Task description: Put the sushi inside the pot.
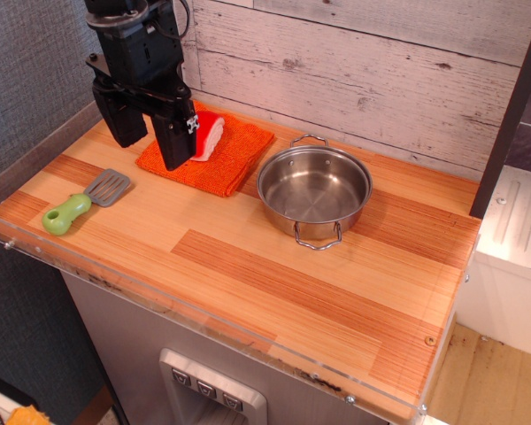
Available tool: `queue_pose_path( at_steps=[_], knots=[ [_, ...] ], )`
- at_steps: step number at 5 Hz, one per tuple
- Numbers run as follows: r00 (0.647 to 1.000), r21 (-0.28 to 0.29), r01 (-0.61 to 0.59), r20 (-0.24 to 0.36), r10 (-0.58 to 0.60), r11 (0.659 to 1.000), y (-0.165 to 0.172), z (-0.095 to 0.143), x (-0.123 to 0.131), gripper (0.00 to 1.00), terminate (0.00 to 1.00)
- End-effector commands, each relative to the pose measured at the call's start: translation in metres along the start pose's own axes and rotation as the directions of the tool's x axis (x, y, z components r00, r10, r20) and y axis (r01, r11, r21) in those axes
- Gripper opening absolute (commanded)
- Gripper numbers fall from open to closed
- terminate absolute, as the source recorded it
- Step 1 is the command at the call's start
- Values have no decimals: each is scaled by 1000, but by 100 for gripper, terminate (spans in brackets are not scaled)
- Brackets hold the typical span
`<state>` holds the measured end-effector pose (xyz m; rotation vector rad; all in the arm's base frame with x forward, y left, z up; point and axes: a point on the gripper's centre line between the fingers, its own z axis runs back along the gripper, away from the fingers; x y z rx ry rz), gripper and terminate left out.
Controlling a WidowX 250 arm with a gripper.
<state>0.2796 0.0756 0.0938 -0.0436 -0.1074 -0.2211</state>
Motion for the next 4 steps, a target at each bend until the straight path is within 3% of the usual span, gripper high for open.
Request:
queue_pose_path(
  at_steps=[1,4],
  knots=[
    [1000,0,0,0,0,1000,0,0,0,100,0],
    [986,86,-168,28,166,982,43,-27,70,100,0]
  ],
)
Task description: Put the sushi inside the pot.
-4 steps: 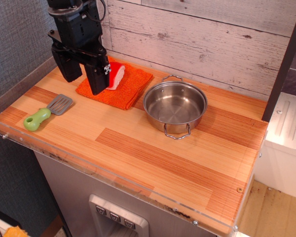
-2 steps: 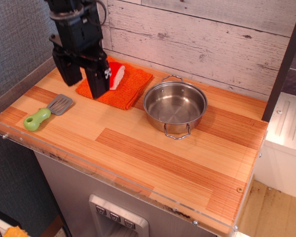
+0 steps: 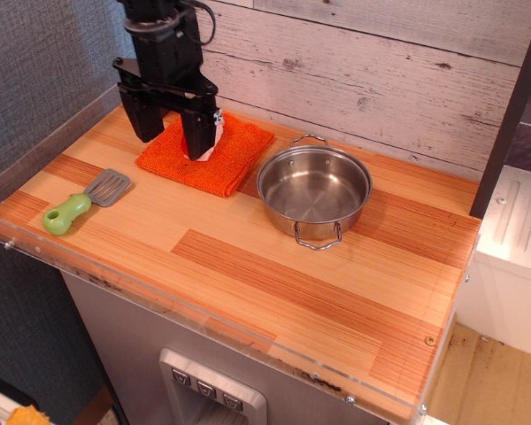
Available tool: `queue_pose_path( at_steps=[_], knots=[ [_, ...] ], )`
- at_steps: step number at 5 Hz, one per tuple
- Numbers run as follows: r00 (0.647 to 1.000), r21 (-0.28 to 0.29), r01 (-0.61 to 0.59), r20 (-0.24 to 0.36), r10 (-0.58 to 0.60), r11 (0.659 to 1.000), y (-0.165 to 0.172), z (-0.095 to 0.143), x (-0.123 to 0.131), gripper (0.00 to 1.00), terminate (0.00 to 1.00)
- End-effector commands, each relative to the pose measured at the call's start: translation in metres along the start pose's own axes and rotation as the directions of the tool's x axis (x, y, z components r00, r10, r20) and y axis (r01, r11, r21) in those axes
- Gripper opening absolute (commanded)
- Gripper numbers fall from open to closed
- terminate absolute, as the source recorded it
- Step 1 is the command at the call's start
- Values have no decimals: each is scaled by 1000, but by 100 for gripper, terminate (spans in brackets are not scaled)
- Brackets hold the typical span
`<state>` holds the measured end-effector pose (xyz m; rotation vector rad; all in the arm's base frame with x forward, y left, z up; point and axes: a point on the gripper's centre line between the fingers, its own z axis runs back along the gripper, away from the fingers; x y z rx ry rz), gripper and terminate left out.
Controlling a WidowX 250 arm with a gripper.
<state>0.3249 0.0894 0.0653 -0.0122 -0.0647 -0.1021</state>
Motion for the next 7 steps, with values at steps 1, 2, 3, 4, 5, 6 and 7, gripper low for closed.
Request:
queue_pose_path(
  at_steps=[1,2,3,4,5,6,7],
  knots=[
    [993,75,-101,73,96,992,27,-2,52,100,0],
    [989,71,-130,73,125,989,30,-12,59,100,0],
    [990,52,-131,65,128,990,26,-23,58,100,0],
    [990,36,-121,78,118,992,17,-21,54,0,0],
    [988,19,-106,114,103,994,10,-6,52,0,0],
    [982,-16,-67,174,68,998,-6,23,48,0,0],
    [977,-36,40,209,-32,999,-47,47,43,0,0]
  ],
)
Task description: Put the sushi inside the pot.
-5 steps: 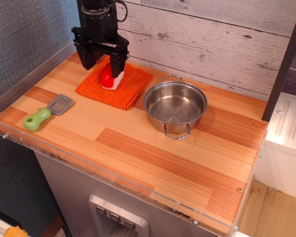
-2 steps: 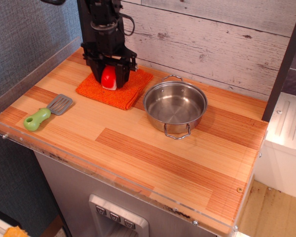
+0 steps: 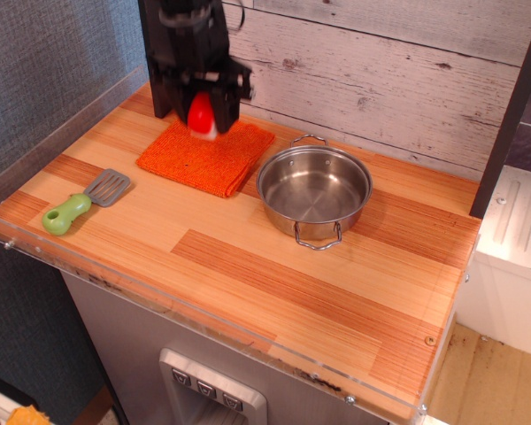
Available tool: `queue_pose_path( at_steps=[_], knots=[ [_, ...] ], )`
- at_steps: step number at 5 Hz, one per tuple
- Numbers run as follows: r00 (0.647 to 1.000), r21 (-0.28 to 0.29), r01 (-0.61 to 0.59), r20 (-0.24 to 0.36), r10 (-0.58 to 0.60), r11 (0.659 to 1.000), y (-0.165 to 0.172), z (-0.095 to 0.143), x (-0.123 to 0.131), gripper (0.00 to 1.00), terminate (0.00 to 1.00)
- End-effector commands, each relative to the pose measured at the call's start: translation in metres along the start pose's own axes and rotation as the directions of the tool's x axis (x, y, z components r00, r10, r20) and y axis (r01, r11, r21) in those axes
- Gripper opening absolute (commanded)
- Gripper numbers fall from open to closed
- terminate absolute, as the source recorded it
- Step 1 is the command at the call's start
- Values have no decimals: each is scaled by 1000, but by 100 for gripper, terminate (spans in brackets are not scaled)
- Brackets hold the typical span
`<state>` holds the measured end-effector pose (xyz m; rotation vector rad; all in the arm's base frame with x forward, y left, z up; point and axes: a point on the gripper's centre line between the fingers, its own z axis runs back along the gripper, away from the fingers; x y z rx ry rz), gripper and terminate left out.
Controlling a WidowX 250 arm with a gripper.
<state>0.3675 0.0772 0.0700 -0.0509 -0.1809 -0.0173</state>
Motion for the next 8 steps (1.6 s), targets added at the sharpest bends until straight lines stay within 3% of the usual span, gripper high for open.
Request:
queue_pose_path(
  at_steps=[1,3,4,5,6,7,8],
  knots=[
    [972,-8,226,73,-225,974,-79,39,-5,0,0],
    [965,-9,261,-5,-261,965,-101,9,-1,0,0],
    [971,-32,234,-50,-236,972,-90,3,2,100,0],
    [971,-54,233,-46,-236,971,-85,10,2,100,0],
    [961,-84,271,-38,-275,959,-82,31,-5,100,0],
    [979,-17,204,-4,-204,979,-54,73,-23,100,0],
    [988,-5,155,20,-155,988,-31,82,-30,100,0]
  ],
)
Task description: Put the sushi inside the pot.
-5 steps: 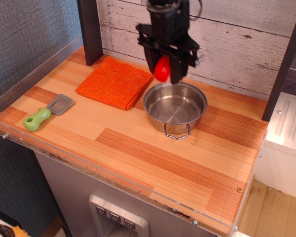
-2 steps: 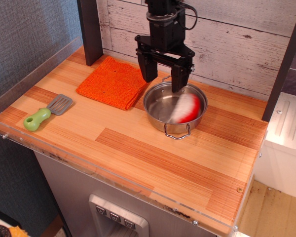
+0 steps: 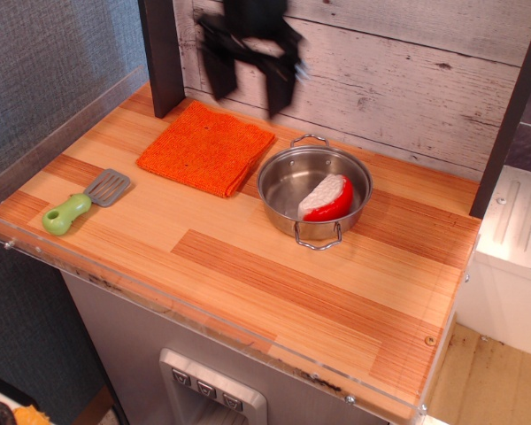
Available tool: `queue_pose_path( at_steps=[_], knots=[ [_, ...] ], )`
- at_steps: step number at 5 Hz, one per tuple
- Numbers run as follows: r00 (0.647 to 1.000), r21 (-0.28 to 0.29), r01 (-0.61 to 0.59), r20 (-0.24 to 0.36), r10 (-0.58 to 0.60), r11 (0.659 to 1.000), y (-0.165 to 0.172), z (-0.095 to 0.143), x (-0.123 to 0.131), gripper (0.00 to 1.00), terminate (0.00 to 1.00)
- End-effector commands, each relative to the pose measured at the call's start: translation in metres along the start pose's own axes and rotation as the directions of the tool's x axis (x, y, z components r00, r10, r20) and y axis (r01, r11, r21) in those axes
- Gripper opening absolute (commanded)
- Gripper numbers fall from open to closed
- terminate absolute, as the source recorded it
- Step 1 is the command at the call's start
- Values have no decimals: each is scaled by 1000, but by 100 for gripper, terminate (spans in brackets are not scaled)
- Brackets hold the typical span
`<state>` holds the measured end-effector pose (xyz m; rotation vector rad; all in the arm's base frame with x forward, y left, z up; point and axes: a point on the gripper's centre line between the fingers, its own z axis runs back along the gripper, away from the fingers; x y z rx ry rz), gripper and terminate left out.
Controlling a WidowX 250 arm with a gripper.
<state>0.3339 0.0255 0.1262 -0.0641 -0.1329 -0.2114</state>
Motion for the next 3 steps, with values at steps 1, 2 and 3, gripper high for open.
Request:
queue_pose_path(
  at_steps=[1,2,3],
  knots=[
    [996,39,-79,54,77,996,33,18,-19,100,0],
    [996,39,-79,54,77,996,33,18,-19,100,0],
    [996,39,-79,54,77,996,33,18,-19,100,100]
  ],
)
